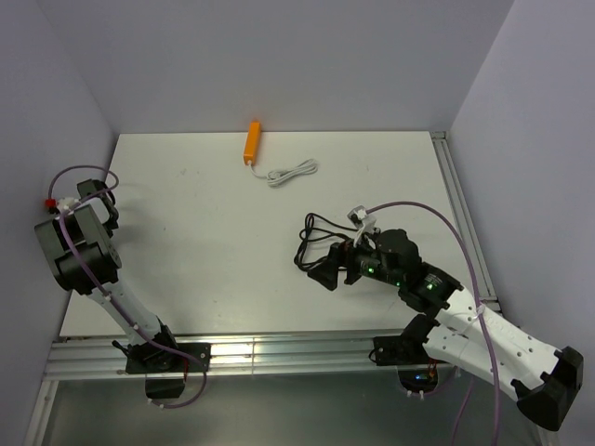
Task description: Insert the plug
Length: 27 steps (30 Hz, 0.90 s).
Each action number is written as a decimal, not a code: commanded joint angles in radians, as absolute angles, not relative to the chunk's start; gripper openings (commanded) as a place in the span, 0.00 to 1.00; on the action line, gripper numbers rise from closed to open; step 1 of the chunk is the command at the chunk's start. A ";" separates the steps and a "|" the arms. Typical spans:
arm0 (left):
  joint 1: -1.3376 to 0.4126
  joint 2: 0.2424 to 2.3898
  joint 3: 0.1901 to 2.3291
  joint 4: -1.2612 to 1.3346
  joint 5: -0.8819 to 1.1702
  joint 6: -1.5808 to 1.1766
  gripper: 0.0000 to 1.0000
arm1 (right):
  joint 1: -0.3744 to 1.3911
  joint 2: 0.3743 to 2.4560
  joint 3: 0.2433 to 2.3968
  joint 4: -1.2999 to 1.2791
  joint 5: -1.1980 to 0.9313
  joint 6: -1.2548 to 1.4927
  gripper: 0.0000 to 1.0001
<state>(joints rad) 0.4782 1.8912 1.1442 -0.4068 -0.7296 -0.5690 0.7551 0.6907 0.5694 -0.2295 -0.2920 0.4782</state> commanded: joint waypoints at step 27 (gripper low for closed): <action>0.026 1.333 0.784 -0.442 0.017 -0.963 0.00 | 0.765 0.909 0.604 -0.031 -0.242 0.658 1.00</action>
